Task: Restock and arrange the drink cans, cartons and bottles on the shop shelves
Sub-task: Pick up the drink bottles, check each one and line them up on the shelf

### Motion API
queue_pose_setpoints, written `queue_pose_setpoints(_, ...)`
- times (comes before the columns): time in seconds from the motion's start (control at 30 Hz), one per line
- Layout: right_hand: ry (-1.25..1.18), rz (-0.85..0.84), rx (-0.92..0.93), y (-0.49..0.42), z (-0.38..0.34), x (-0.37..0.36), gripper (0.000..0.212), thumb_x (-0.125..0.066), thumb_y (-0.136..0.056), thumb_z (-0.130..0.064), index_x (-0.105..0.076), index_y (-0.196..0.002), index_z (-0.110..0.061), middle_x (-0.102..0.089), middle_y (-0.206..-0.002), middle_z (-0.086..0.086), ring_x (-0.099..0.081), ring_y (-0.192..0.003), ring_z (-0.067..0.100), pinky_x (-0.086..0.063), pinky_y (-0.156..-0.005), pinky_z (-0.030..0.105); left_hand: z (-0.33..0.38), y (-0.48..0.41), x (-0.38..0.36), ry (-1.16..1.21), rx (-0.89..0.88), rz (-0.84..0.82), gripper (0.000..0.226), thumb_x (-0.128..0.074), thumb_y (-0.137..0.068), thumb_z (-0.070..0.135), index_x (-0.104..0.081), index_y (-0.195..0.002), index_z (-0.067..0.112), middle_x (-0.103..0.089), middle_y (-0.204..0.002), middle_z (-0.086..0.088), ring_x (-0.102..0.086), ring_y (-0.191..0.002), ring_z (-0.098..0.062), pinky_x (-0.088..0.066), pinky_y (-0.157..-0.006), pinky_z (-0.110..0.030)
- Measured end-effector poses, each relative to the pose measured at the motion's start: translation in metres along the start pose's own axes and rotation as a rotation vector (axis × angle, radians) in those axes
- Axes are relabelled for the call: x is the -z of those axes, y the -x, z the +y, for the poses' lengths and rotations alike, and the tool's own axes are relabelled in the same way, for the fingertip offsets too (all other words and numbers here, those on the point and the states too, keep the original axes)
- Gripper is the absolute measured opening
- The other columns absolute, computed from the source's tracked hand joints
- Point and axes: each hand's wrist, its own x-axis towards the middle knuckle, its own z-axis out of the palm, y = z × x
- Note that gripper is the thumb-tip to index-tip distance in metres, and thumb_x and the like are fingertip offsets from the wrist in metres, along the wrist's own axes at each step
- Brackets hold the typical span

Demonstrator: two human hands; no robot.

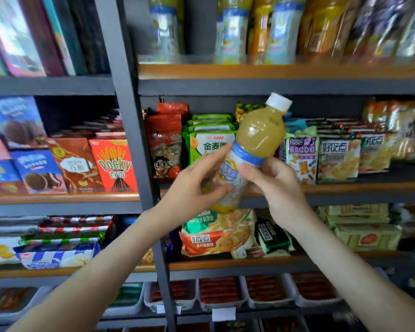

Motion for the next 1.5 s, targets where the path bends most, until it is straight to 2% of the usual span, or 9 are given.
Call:
queue_pose_setpoints(0.13,-0.047,0.011,0.074,-0.029,-0.037,-0.011,0.024,-0.077,-0.075,-0.018,-0.070,-0.098,-0.016,-0.075,-0.098,0.001,-0.070,-0.094,0.019,-0.057,-0.080,0.037,0.014,-0.035,0.035,-0.095,-0.165,0.035,0.059,-0.064,-0.086,0.032,-0.044,-0.142,0.028,-0.058,-0.131,0.004,-0.057,-0.118,-0.011,-0.047,-0.102,-0.031)
queue_pose_setpoints(0.3,0.124,0.127,0.428,-0.067,-0.091,-0.013,0.036,-0.084,-0.072,-0.024,-0.067,-0.102,-0.013,-0.075,-0.093,-0.009,-0.069,-0.090,0.009,-0.053,-0.077,0.022,0.021,-0.077,0.090,-0.471,-0.380,0.197,0.041,-0.054,-0.092,0.029,-0.055,-0.131,0.015,-0.059,-0.124,0.000,-0.053,-0.117,-0.012,-0.034,-0.104,-0.014)
queue_pose_setpoints(0.4,0.258,0.163,0.562,-0.092,-0.114,-0.013,0.048,-0.077,-0.069,-0.024,-0.063,-0.112,-0.009,-0.073,-0.098,-0.014,-0.068,-0.096,0.005,-0.051,-0.081,0.017,0.014,-0.101,0.116,-0.763,-0.406,0.373,0.040,-0.051,-0.091,0.027,-0.060,-0.125,0.008,-0.058,-0.126,-0.014,-0.051,-0.115,-0.027,-0.034,-0.103,-0.030)
queue_pose_setpoints(0.53,0.457,0.175,0.599,-0.138,-0.128,-0.022,0.041,-0.083,-0.073,-0.023,-0.060,-0.105,-0.035,-0.069,-0.096,-0.023,-0.066,-0.095,0.000,-0.054,-0.086,0.026,0.006,-0.133,0.146,-1.126,-0.402,0.535,0.045,-0.054,-0.082,0.023,-0.061,-0.123,0.004,-0.052,-0.132,-0.027,-0.039,-0.124,-0.038,-0.028,-0.107,-0.049)
queue_pose_setpoints(0.63,0.554,0.154,0.634,-0.167,-0.132,-0.038,0.036,-0.081,-0.076,-0.024,-0.054,-0.093,-0.041,-0.065,-0.082,-0.029,-0.062,-0.083,-0.011,-0.050,-0.075,0.012,-0.003,-0.147,0.164,-1.299,-0.347,0.572,0.050,-0.061,-0.077,0.023,-0.062,-0.123,0.003,-0.050,-0.135,-0.029,-0.036,-0.128,-0.038,-0.023,-0.111,-0.050)
queue_pose_setpoints(0.83,0.683,0.031,0.628,-0.223,-0.137,-0.063,0.037,-0.078,-0.081,-0.027,-0.054,-0.109,-0.027,-0.060,-0.092,-0.022,-0.057,-0.081,-0.011,-0.043,-0.071,0.002,-0.009,-0.159,0.177,-1.306,-0.323,0.612,0.049,-0.059,-0.077,0.026,-0.061,-0.121,0.006,-0.043,-0.143,-0.026,-0.034,-0.129,-0.039,-0.022,-0.110,-0.052)
queue_pose_setpoints(1.2,0.918,-0.007,0.160,-0.316,-0.107,-0.072,0.041,-0.070,-0.087,-0.036,-0.051,-0.113,-0.011,-0.060,-0.110,0.004,-0.059,-0.098,0.019,-0.053,-0.086,0.039,-0.004,-0.171,0.197,-1.058,-0.386,0.647,0.031,-0.049,-0.085,0.028,-0.068,-0.108,0.018,-0.053,-0.134,-0.006,-0.040,-0.119,-0.026,-0.024,-0.094,-0.038)
queue_pose_setpoints(1.37,1.000,0.057,0.136,-0.326,-0.101,-0.075,0.061,-0.065,-0.092,-0.032,-0.028,-0.130,-0.001,-0.047,-0.077,0.000,-0.047,-0.063,0.009,-0.035,-0.048,0.021,0.001,-0.182,0.198,-1.150,-0.346,0.634,0.036,-0.045,-0.084,0.027,-0.068,-0.109,0.017,-0.049,-0.141,-0.012,-0.037,-0.123,-0.030,-0.025,-0.096,-0.043)
queue_pose_setpoints(1.5,1.077,0.015,0.244,-0.320,-0.094,-0.074,0.111,-0.071,-0.085,-0.007,0.017,-0.151,-0.023,-0.034,-0.144,0.016,-0.059,-0.099,0.022,-0.047,-0.061,0.021,-0.002,-0.175,0.202,-1.169,-0.364,0.601,0.037,-0.041,-0.085,0.023,-0.069,-0.109,0.015,-0.048,-0.143,-0.015,-0.036,-0.127,-0.032,-0.025,-0.097,-0.044)
